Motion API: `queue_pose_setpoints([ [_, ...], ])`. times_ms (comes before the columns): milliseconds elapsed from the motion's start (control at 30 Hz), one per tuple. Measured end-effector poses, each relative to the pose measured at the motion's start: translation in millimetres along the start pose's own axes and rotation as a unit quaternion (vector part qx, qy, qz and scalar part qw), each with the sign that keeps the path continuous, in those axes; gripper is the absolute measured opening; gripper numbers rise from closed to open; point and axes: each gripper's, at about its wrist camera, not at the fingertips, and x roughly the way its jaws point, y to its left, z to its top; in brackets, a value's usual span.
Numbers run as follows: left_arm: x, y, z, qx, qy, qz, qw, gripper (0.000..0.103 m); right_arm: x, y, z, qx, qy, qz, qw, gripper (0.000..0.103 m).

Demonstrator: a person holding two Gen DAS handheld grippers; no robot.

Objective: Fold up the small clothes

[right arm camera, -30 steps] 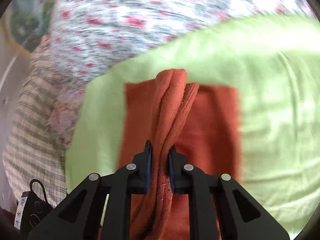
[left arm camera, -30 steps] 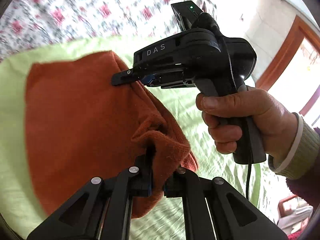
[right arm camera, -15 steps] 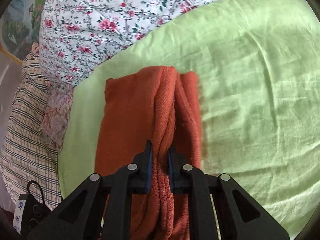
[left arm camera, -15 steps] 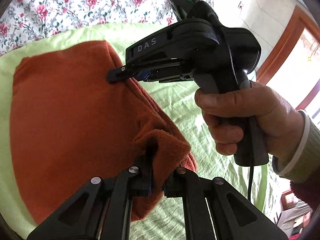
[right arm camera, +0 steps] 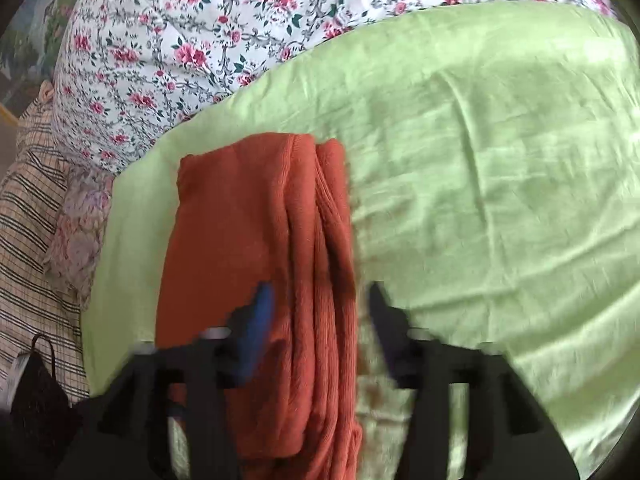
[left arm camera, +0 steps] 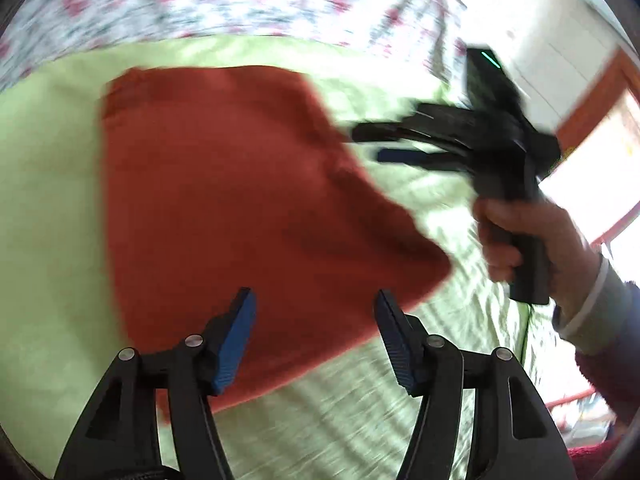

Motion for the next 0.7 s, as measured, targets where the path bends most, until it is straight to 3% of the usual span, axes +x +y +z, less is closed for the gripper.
queue_pose_setpoints([
  [200, -11.4, 79.5, 4.9, -0.110, -0.007, 0.030, 0.9935, 0.072, 5.4, -3.4, -9.0, 0.037, 0.011, 0.032, 0.999, 0.069],
  [500, 49.8, 126.8, 30.2, -0.184, 0.027, -0.021, 0.9824, 0.073, 36.9, -7.9, -11.9, 0.051, 0.045, 0.056, 0.996, 0.069],
  [533, 56.2, 128.6, 32.8, -0.186, 0.022, -0.030, 0.9819, 0.069, 39.2, -9.3, -12.0, 0.050, 0.044, 0.062, 0.996, 0.069],
  [567, 63.6, 130.4, 37.6, -0.185, 0.017, -0.038, 0.9818, 0.057, 40.9, -9.6, -11.6, 0.047, 0.043, 0.070, 0.996, 0.068],
  [600, 66.8, 128.9, 39.8, -0.183, 0.012, -0.040, 0.9823, 0.043, 42.2, -9.6, -11.2, 0.046, 0.043, 0.075, 0.995, 0.056],
  [667, 63.4, 124.2, 44.1, -0.172, 0.000, -0.033, 0.9846, 0.027, 46.8, -9.7, -10.3, 0.052, 0.054, 0.078, 0.994, 0.034],
  [700, 58.0, 120.4, 45.1, -0.166, -0.006, -0.032, 0.9856, 0.024, 49.6, -8.7, -10.7, 0.059, 0.062, 0.080, 0.993, 0.029],
])
